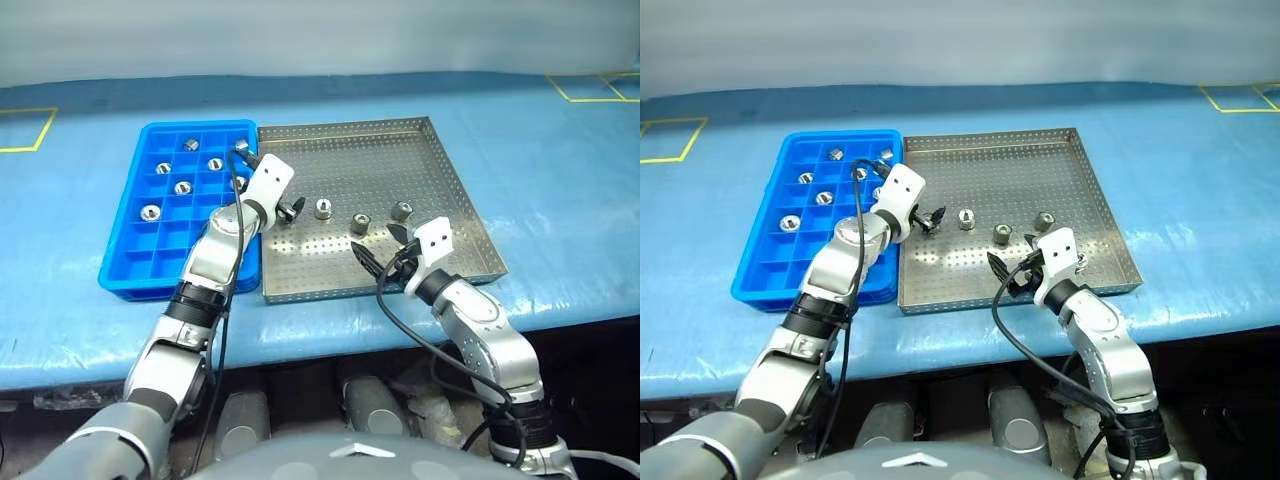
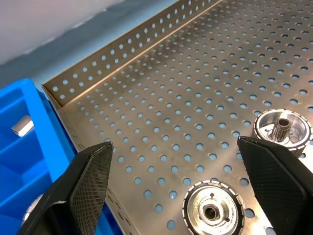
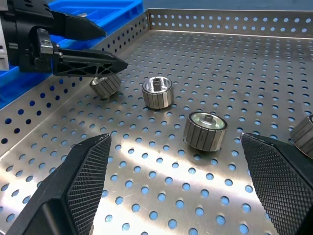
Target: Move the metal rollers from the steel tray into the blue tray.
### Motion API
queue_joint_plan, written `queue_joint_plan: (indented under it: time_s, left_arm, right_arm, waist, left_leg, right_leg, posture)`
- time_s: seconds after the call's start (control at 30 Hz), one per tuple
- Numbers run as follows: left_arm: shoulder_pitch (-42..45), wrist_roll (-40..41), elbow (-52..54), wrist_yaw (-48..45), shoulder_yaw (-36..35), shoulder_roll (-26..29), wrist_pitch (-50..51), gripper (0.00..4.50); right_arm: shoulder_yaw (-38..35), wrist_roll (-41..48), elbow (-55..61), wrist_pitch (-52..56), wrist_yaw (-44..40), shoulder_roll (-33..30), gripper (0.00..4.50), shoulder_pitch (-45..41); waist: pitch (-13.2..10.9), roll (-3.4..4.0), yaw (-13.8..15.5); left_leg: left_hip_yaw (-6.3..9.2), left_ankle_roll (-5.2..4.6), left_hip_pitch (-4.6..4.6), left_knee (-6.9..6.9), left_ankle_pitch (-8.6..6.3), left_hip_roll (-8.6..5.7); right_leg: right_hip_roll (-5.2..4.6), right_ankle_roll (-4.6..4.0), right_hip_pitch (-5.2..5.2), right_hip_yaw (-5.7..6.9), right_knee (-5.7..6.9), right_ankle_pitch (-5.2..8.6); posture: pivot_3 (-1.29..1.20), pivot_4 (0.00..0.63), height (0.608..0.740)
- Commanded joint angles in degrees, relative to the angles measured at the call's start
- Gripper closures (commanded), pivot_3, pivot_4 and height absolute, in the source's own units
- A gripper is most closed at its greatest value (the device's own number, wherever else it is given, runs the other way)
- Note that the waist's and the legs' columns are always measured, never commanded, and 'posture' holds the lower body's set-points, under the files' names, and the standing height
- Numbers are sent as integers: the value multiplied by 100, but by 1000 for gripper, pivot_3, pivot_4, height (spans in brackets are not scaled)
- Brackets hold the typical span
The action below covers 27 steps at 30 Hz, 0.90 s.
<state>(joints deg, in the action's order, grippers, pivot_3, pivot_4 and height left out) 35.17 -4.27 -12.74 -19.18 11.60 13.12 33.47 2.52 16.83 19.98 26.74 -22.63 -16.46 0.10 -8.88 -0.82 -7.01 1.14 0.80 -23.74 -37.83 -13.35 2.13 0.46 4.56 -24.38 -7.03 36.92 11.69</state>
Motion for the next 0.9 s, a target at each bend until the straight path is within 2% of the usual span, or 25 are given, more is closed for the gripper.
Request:
queue_joint_plan:
  time_s: [0.03, 0.43, 0.63, 0.73, 0.9]
  left_arm:
    - [157, -239, 22, -164, 261, 142, 37, 41]
    - [280, -610, 213, -614, 669, 491, 390, 41]
    - [359, -973, 179, -1033, 1209, 808, 587, 41]
    - [441, -1097, 125, -1189, 1364, 888, 556, 671]
    - [566, -1208, 36, -1352, 1419, 914, 648, 2307]
  right_arm:
    - [-21, -3, 217, -86, 19, 13, 0, 13]
    - [-2, -37, 202, -91, 31, 31, 0, 39]
    - [-5, -39, 170, -106, 30, 42, 0, 14]
    - [0, -44, 166, -110, 35, 48, 0, 14]
    - [-19, -47, 180, -130, 55, 64, 0, 40]
  waist:
    - [0, 0, -22]
    - [0, 0, -76]
    - [0, 2, -132]
    - [0, 3, -158]
    - [0, 2, -155]
  left_leg:
    - [0, 0, 0, 1, 0, 0]
    - [0, 0, 1, 1, 0, 1]
    - [-1, 0, 5, 0, 0, 3]
    - [-1, 0, 6, 1, 0, 4]
    - [-1, 0, 4, 1, 0, 4]
  right_leg:
    - [1, 0, 0, 0, 0, 0]
    - [1, 0, -1, -1, 2, 0]
    - [4, -1, -1, -2, 5, 1]
    - [5, -3, -1, -2, 7, 2]
    - [4, -3, -4, -2, 7, 2]
  posture:
    - [-131, 150, 740]
    - [-132, 150, 740]
    - [-130, 150, 740]
    - [-131, 150, 740]
    - [-138, 150, 740]
